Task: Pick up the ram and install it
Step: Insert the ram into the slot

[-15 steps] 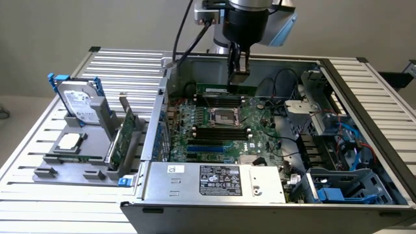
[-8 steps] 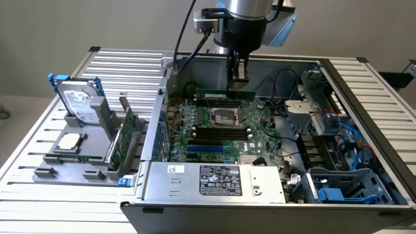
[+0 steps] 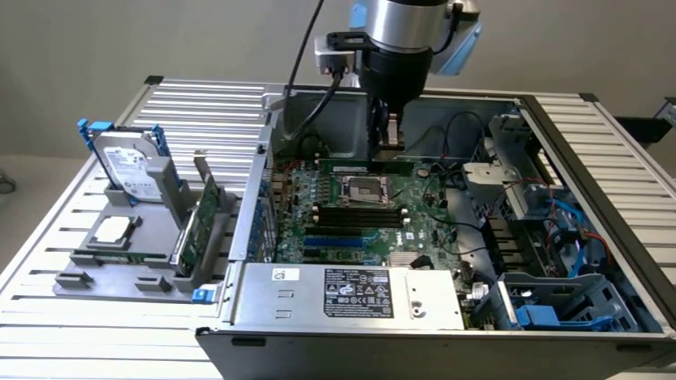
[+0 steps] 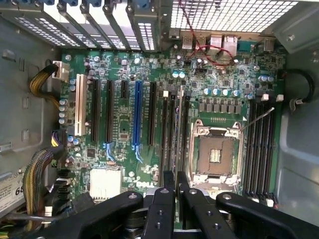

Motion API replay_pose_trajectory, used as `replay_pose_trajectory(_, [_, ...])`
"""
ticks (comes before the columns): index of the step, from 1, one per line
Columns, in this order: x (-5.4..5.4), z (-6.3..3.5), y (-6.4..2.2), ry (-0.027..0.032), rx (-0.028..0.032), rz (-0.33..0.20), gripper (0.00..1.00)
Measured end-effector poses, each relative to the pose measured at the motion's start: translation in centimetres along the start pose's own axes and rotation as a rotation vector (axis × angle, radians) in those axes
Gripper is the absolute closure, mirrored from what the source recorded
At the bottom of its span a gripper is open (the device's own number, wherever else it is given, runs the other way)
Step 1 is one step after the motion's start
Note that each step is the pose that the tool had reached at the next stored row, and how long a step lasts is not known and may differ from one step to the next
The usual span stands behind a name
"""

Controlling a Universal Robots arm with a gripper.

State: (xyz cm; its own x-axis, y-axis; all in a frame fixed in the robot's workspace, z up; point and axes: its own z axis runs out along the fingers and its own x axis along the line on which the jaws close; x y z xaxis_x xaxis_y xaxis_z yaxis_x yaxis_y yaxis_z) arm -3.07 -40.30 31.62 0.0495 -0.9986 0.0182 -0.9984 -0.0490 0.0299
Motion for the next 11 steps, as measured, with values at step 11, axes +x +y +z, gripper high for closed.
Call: replay_pose_trajectory(11, [1.0, 2.01, -0.07, -0.0187, 0.0013, -0.012, 0.86])
